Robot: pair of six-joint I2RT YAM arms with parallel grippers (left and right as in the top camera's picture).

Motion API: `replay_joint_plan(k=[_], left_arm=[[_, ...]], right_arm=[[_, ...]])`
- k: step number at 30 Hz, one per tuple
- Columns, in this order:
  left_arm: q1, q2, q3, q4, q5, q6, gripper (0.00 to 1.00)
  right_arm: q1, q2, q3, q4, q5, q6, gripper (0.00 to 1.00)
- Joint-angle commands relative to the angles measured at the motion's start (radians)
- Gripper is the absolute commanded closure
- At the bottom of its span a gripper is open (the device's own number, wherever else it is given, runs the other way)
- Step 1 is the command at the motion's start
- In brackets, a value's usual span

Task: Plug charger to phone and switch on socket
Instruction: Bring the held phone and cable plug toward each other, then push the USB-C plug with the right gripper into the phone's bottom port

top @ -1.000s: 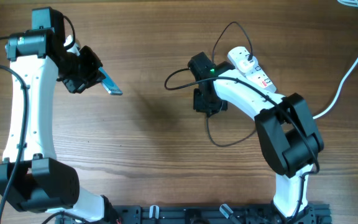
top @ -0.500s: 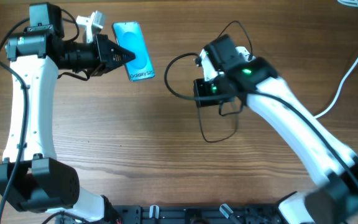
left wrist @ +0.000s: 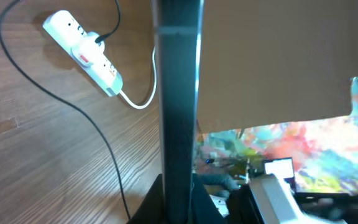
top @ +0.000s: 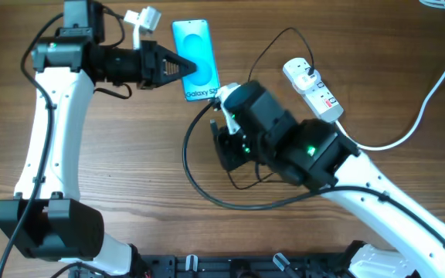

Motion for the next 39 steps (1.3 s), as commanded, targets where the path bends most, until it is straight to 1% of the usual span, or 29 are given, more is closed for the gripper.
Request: replay_joint_plan(k=[1, 4, 7, 10, 15, 18, 27, 29, 39], left_arm=[[-0.018, -0.013, 0.012, 0.014, -0.030, 0.025, 0.96], [-0.018, -0.013, 0.012, 0.018, -0.036, 0.025, 0.96], [-0.018, -0.013, 0.012, 0.018, -0.024, 0.021, 0.96], [-0.018, -0.013, 0.012, 0.022, 0.064, 0.022, 0.96], [-0.018, -0.013, 0.012, 0.019, 0.063, 0.022, 0.96], [-0.018, -0.013, 0.012, 0.021, 0.062, 0.024, 0.96], [-0.018, -0.013, 0.012, 0.022, 0.058, 0.027, 0.96], [-0.018, -0.013, 0.012, 0.020, 0.058, 0.052, 0.96], [-0.018, -0.013, 0.012, 0.020, 0.059, 0.052, 0.96]], right_arm=[[0.010, -0.010, 0.043, 0.007, 0.124, 0.056, 0.95], [0.010, -0.010, 0.043, 0.014, 0.123, 0.056, 0.95], [0.010, -0.008, 0.042, 0.066, 0.096, 0.056, 0.95], [0.010, 0.003, 0.042, 0.085, 0.030, 0.072, 0.95], [0.006, 0.035, 0.042, 0.093, 0.037, 0.079, 0.95], [0.007, 0.035, 0.042, 0.118, 0.037, 0.079, 0.95], [0.005, 0.035, 0.042, 0.122, 0.071, 0.077, 0.95], [0.005, 0.035, 0.042, 0.122, 0.071, 0.077, 0.95], [0.003, 0.035, 0.042, 0.122, 0.087, 0.076, 0.95]])
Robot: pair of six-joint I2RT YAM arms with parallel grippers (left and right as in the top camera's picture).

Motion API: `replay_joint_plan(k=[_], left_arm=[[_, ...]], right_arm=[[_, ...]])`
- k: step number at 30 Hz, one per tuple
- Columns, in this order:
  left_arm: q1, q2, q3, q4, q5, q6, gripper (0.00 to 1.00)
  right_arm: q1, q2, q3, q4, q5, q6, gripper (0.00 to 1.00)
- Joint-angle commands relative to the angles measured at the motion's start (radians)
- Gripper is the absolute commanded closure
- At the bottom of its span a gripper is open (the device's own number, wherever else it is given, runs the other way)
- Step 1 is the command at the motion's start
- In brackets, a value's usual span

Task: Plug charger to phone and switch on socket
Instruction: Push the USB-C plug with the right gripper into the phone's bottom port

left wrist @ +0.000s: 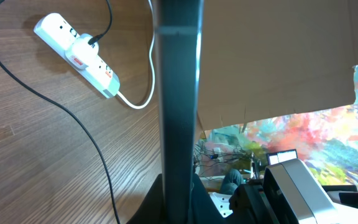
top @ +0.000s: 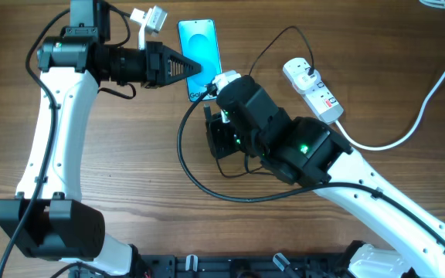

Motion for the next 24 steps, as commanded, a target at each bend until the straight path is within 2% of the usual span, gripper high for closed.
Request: replay_joint_plan(k=[1, 24], left_arm=[[0.000, -0.013, 0.012, 0.005, 0.049, 0.027, 0.96], [0.000, -0.013, 0.012, -0.006, 0.049, 0.053, 0.96]], right_arm=[[-0.006, 0.008, 0.030, 0.006, 0.025, 0.004, 0.95], [-0.018, 0.008, 0.030, 0.028, -0.017, 0.006, 0.95]])
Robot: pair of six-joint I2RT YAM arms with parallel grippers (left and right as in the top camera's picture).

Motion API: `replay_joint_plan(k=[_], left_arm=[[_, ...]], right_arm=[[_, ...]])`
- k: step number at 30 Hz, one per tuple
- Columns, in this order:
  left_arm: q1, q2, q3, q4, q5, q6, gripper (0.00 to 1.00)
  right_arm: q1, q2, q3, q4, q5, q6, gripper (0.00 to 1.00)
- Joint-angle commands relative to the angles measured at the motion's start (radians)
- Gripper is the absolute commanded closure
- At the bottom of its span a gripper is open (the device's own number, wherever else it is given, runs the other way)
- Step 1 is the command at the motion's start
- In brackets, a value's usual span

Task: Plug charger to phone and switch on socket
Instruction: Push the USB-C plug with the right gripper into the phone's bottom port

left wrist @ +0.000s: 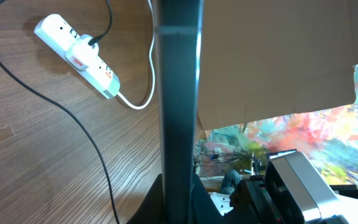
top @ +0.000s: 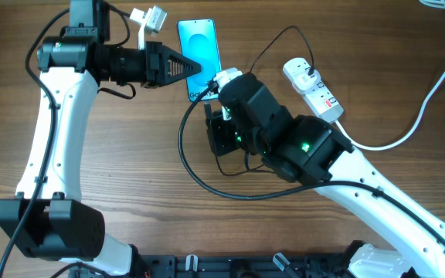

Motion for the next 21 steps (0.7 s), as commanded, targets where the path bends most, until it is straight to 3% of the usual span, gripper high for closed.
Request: replay_joint_plan(k=[1, 21], left_arm=[[0.000, -0.013, 0.012, -0.007, 0.048, 0.047, 0.96], [0.000, -0.013, 0.012, -0.013, 0.052, 0.073, 0.96]], right_arm=[[-0.010, 0.009, 0.030, 0.014, -0.009, 0.007, 0.95], [-0.053, 0.008, 0.030, 0.053, -0.086, 0.056, 0.96]])
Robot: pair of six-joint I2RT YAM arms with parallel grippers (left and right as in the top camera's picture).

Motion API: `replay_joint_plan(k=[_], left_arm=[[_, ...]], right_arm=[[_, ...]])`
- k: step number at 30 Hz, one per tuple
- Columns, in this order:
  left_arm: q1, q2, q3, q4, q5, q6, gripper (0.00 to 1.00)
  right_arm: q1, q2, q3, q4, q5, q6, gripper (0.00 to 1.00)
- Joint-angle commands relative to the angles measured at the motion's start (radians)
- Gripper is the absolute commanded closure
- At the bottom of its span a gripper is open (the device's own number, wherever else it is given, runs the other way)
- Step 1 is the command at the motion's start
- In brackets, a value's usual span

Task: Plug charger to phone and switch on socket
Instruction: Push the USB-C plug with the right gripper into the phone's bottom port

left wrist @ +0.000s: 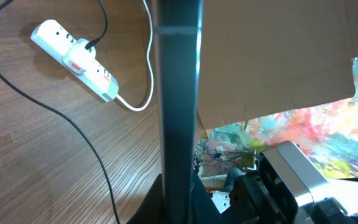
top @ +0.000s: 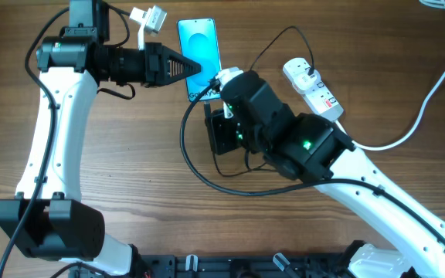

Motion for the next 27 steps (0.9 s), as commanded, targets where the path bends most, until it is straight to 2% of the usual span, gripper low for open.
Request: replay_joint_plan(k=[1, 15, 21, 27], left_arm=[[-0.001, -0.013, 0.012, -0.006, 0.039, 0.031, 0.96], [-0.001, -0.013, 0.012, -0.010, 0.039, 0.031, 0.96], [-0.001, -0.013, 0.012, -0.009, 0.039, 0.030, 0.96], [-0.001, -0.013, 0.012, 0.020, 0.101, 0.030, 0.96]], right_arm=[[-0.041, 0.008, 0.030, 0.048, -0.047, 0.016, 0.96], [-0.054, 0.008, 0.030, 0.088, -0.084, 0.020, 0.96], [-0.054, 0.009, 0.030, 0.003, -0.027, 0.044, 0.96], [-0.054, 0.009, 0.029, -0.028, -0.123, 0.046, 0.95]])
